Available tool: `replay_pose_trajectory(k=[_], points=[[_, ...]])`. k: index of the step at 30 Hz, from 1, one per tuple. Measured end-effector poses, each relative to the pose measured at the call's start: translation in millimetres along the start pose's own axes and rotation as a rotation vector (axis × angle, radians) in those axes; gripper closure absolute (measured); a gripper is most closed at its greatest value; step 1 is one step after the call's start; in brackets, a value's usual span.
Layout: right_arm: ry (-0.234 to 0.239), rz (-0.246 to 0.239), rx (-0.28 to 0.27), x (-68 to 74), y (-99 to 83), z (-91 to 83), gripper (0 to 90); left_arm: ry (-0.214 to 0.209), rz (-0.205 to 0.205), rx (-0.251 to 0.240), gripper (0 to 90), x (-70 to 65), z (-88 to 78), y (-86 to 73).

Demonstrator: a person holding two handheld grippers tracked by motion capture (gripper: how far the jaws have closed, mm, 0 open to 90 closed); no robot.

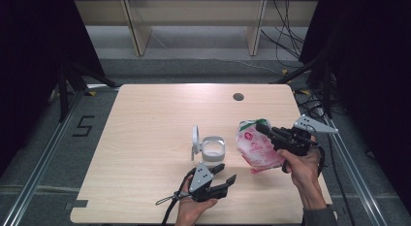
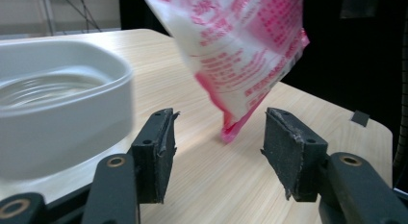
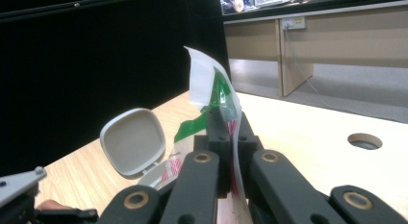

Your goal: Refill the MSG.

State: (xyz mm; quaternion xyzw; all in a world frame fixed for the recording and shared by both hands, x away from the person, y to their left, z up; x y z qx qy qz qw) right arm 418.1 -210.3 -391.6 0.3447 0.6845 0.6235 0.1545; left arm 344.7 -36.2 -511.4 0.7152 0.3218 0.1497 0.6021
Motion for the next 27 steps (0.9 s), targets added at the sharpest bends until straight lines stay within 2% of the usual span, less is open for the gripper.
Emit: replay_pose_trajectory(k=[2,3,4,5,6,7,9,10,11,13,14,15,17,18,19,20,22,24,26,27], points=[[-0.002,0.031,0.011,1.4,-1.7,0.0,90.0,0.012,0.006,0.003,44.2,3.7,-4.8,-1.0],[0.007,0.034,0.015,1.7,-3.0,0.0,90.0,0.007,0.009,-0.003,44.0,4.8,-6.0,-1.4],[-0.008,0.027,0.036,0.9,-4.2,-1.3,90.0,0.015,0.012,0.009,43.7,6.2,-8.4,-2.7],[-0.001,0.012,0.014,-0.1,-4.4,-0.6,90.0,0.009,0.010,0.010,42.7,7.9,-8.2,-4.0],[0.000,0.041,0.027,0.5,-5.9,-1.3,90.0,0.014,0.011,0.036,41.2,9.5,-9.6,-6.3],[-0.006,0.035,0.032,-1.0,-7.3,-1.7,90.0,0.010,0.010,0.034,40.7,10.2,-9.5,-7.4],[-0.006,0.044,0.030,-1.6,-9.8,-1.8,90.0,0.013,0.026,0.042,40.7,11.8,-11.8,-9.6],[-0.013,0.040,0.038,-2.9,-10.9,-2.5,90.0,0.006,0.051,0.043,40.4,13.3,-12.7,-10.1],[-0.006,0.037,0.018,-3.9,-10.2,-2.1,90.0,0.014,0.043,0.049,40.0,14.7,-14.0,-11.2],[-0.016,0.015,0.018,-7.2,-10.0,-3.8,90.0,0.017,0.035,0.043,38.2,17.8,-16.0,-12.2],[-0.019,0.031,0.030,-7.0,-10.2,-5.1,90.0,0.024,0.027,0.047,38.2,19.6,-18.5,-12.9],[-0.037,0.019,0.033,-9.1,-10.6,-6.9,90.0,0.032,0.004,0.038,38.2,19.8,-19.5,-13.2],[-0.051,0.025,0.052,-10.5,-11.6,-9.5,90.0,0.039,-0.002,0.031,38.3,22.3,-23.6,-13.5],[-0.065,0.002,0.044,-13.9,-11.3,-10.6,90.0,0.044,-0.001,0.033,38.3,23.5,-26.1,-14.0],[-0.070,0.010,0.053,-15.7,-11.7,-12.1,90.0,0.047,0.001,0.030,38.2,24.9,-27.0,-14.4],[-0.082,0.017,0.041,-16.4,-11.8,-12.7,90.0,0.059,0.001,0.036,38.2,26.2,-28.9,-15.2],[-0.099,0.024,0.057,-19.1,-12.6,-15.7,90.0,0.066,-0.015,0.037,37.4,28.4,-30.9,-16.1],[-0.122,-0.013,0.061,-23.6,-12.4,-18.0,90.0,0.065,-0.012,0.037,36.9,29.2,-32.1,-16.4],[-0.145,-0.024,0.078,-25.0,-13.5,-19.1,90.0,0.065,-0.007,0.030,36.7,30.6,-31.4,-16.5],[-0.162,-0.045,0.088,-26.9,-13.9,-19.9,90.0,0.082,-0.011,0.040,36.3,31.5,-32.5,-17.0]])
Point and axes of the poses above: each handheld gripper's, and its own axes: z roughly forward along the jaws, y roughly out of its top, x roughly to its left, the point moved 7 cm from there along z, roughly forward along the jaws, and after that the axes turned 1 degree about z, right-handed, at the moved point
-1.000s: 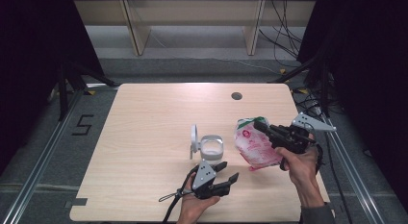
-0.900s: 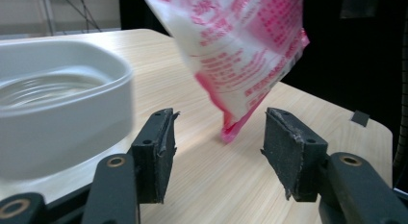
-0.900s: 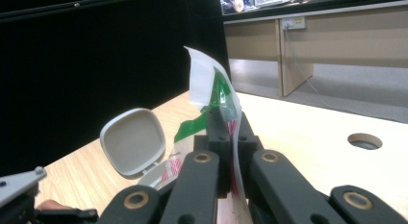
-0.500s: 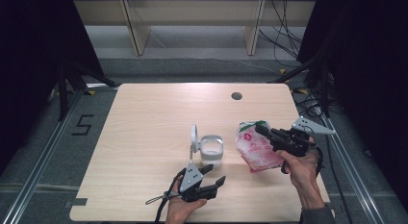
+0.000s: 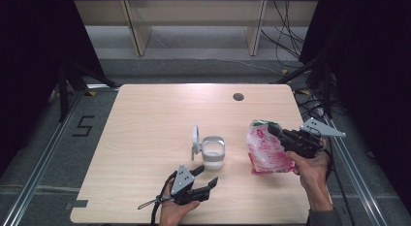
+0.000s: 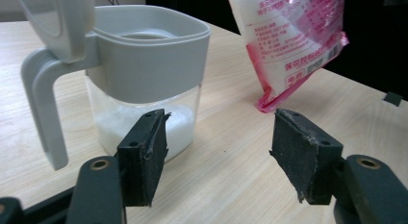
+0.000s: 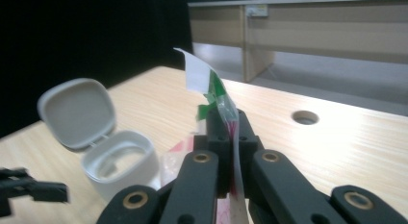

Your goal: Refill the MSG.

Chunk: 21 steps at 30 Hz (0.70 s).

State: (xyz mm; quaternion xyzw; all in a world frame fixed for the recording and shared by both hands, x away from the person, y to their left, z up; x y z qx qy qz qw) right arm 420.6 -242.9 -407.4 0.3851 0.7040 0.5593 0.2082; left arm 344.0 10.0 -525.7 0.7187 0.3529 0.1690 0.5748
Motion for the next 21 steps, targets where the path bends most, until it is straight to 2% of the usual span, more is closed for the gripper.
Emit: replay_pose_trajectory(k=[3,4,6,8,10,11,12,13,14,16,17,18,19,21], points=[[-0.031,-0.025,0.019,-4.0,-2.1,-0.8,90.0,0.004,-0.003,0.008,35.5,1.2,-0.3,-1.7],[-0.043,-0.007,0.015,-4.0,-3.4,-0.1,90.0,0.005,-0.001,0.014,35.5,1.3,-0.6,-2.5],[-0.050,-0.031,0.012,-9.3,-4.9,0.9,90.0,-0.006,0.002,0.013,35.4,1.8,0.5,-3.6],[-0.083,-0.020,0.028,-12.3,-7.9,0.6,90.0,0.006,-0.003,0.017,35.4,3.0,-0.2,-4.1],[-0.091,-0.047,0.036,-17.6,-9.9,0.9,90.0,0.001,-0.012,0.007,35.1,3.7,-0.1,-3.5],[-0.093,-0.047,0.041,-18.7,-11.1,1.6,90.0,0.003,-0.011,0.007,34.8,5.0,-0.4,-3.3],[-0.097,-0.021,0.048,-18.4,-13.5,2.2,90.0,0.015,-0.011,0.014,34.3,6.2,-1.8,-3.1],[-0.101,-0.017,0.058,-19.9,-15.4,2.7,90.0,0.016,-0.011,0.014,34.2,7.1,-2.6,-2.8],[-0.107,-0.039,0.056,-23.0,-16.5,3.9,90.0,0.017,-0.012,0.013,34.2,7.7,-3.2,-2.6],[-0.118,-0.019,0.070,-24.0,-20.5,5.4,90.0,0.016,-0.017,-0.002,34.3,8.7,-2.7,-2.2],[-0.121,-0.017,0.083,-25.0,-22.1,5.0,90.0,0.016,-0.015,0.008,34.2,9.7,-3.1,-2.8],[-0.125,-0.045,0.077,-28.3,-22.4,5.5,90.0,0.025,-0.016,0.016,34.0,10.1,-3.7,-3.3],[-0.132,-0.021,0.085,-28.0,-23.6,5.2,90.0,0.024,-0.016,0.017,33.9,10.0,-3.5,-3.6],[-0.130,-0.012,0.090,-28.1,-25.3,4.9,90.0,0.019,-0.016,0.018,33.6,9.3,-2.8,-3.5]])
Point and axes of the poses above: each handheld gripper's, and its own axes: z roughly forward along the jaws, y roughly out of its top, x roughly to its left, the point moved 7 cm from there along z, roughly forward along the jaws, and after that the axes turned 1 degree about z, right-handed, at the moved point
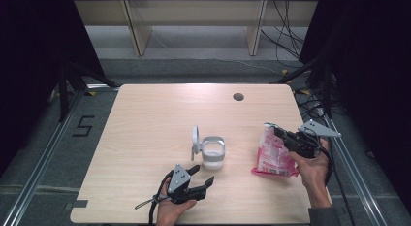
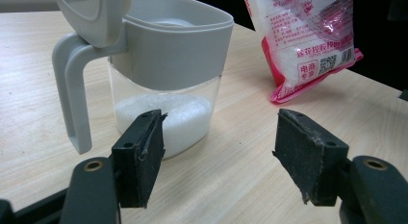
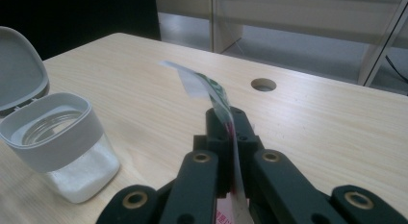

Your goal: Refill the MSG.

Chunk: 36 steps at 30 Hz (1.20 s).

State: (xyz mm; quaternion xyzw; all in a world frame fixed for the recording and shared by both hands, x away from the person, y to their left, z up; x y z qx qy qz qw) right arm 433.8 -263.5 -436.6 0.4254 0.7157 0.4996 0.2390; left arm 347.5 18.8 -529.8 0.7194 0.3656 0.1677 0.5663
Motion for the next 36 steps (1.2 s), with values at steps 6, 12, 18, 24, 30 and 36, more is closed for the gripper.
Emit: replay_pose_trajectory(k=[6,12,18,24,30,36], points=[[0.000,-0.046,0.008,0.1,-1.4,4.3,90.0,-0.008,0.003,-0.002,33.4,-0.3,1.1,-0.4],[-0.011,-0.026,0.046,-3.1,-10.7,9.3,90.0,0.002,0.000,0.000,33.1,1.0,0.8,-0.6],[-0.041,-0.004,0.099,-8.4,-23.5,14.7,90.0,0.010,-0.003,0.003,32.9,3.2,-0.8,0.2],[-0.049,-0.012,0.108,-10.0,-28.0,18.4,90.0,0.014,-0.005,0.008,32.8,4.8,-1.9,0.3],[-0.072,-0.070,0.102,-13.2,-28.2,20.2,89.7,-0.012,-0.011,0.000,32.6,5.6,-2.0,1.1],[-0.090,-0.029,0.123,-17.5,-34.5,20.9,89.1,0.000,-0.011,0.005,32.6,8.4,-3.7,1.0]])
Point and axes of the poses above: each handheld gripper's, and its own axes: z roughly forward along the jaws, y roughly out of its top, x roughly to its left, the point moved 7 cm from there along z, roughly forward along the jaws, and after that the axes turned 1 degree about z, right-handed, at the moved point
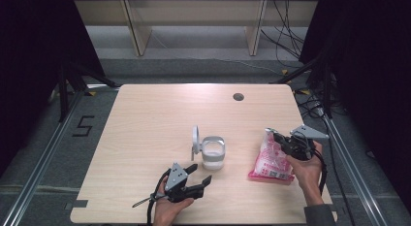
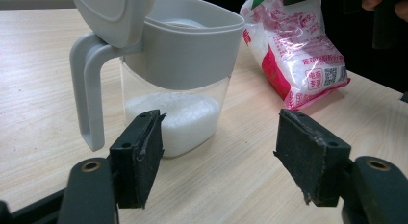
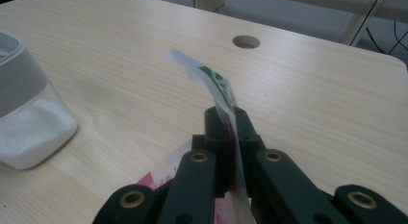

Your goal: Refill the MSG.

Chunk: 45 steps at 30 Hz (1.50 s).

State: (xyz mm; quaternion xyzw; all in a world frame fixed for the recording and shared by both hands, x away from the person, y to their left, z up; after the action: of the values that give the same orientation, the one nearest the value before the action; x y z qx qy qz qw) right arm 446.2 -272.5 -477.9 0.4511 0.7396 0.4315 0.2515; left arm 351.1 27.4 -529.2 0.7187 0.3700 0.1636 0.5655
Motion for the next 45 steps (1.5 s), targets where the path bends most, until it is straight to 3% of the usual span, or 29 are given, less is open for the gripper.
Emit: replay_pose_trajectory(k=[3,6,8,10,11,14,21,24,25,29,32,34,35,38,40,42,43,44,45], points=[[-0.003,0.030,-0.002,0.2,-1.3,-0.1,88.7,0.004,-0.007,-0.008,32.6,1.2,0.5,0.4],[-0.018,-0.008,-0.002,-4.6,-2.4,2.7,87.3,0.012,-0.001,-0.005,33.1,1.5,-0.9,0.7],[-0.027,0.035,0.010,-4.4,-5.3,3.1,86.6,0.014,0.000,-0.005,32.9,2.3,-0.9,0.8],[-0.038,0.042,0.024,-6.7,-7.3,2.2,85.8,0.009,-0.007,-0.013,32.5,2.5,-0.4,1.0],[-0.037,0.008,0.015,-10.7,-6.8,2.5,85.4,0.005,-0.003,-0.010,32.5,3.1,-1.0,1.0],[-0.064,0.014,0.014,-14.5,-8.0,3.0,82.9,0.019,-0.005,-0.008,32.5,4.4,-2.4,1.1],[-0.078,0.051,0.024,-20.1,-10.7,-0.7,76.3,0.030,-0.002,-0.001,32.4,7.7,-4.0,0.4],[-0.098,0.065,0.029,-23.6,-12.8,-2.1,70.6,0.026,-0.009,-0.012,32.4,8.3,-4.3,0.8],[-0.094,0.095,0.027,-23.1,-13.4,-2.3,68.3,0.022,-0.008,-0.015,32.3,8.7,-4.4,1.0],[-0.124,0.135,0.007,-25.3,-11.2,-11.1,60.2,0.038,-0.009,-0.011,32.3,11.4,-6.9,1.4],[-0.143,0.130,0.017,-26.3,-11.4,-17.5,57.6,0.043,-0.008,-0.013,32.4,13.1,-8.4,1.8],[-0.132,0.113,0.014,-26.5,-10.7,-19.1,55.8,0.043,-0.010,-0.017,32.4,13.6,-9.0,2.2],[-0.153,0.117,0.012,-25.7,-11.0,-20.6,54.9,0.043,-0.010,-0.017,32.4,14.1,-9.3,2.3],[-0.137,0.097,-0.001,-23.7,-8.5,-21.9,54.1,0.045,-0.010,-0.018,32.6,14.7,-9.7,2.4],[-0.132,0.116,-0.004,-21.3,-8.5,-23.1,53.8,0.037,-0.011,-0.028,32.7,15.3,-9.3,3.0],[-0.124,0.092,-0.013,-17.5,-6.2,-24.3,51.6,0.046,-0.012,-0.025,33.8,15.8,-10.8,3.4],[-0.109,0.141,-0.043,-9.1,-4.0,-24.9,48.6,0.044,-0.009,-0.037,34.6,16.6,-10.7,4.2],[-0.104,0.141,-0.045,-5.9,-3.4,-24.8,47.9,0.048,-0.003,-0.035,34.9,17.9,-12.6,4.8],[-0.093,0.103,-0.054,-5.9,-2.2,-24.5,47.0,0.052,-0.002,-0.037,35.5,19.2,-13.2,5.4]])
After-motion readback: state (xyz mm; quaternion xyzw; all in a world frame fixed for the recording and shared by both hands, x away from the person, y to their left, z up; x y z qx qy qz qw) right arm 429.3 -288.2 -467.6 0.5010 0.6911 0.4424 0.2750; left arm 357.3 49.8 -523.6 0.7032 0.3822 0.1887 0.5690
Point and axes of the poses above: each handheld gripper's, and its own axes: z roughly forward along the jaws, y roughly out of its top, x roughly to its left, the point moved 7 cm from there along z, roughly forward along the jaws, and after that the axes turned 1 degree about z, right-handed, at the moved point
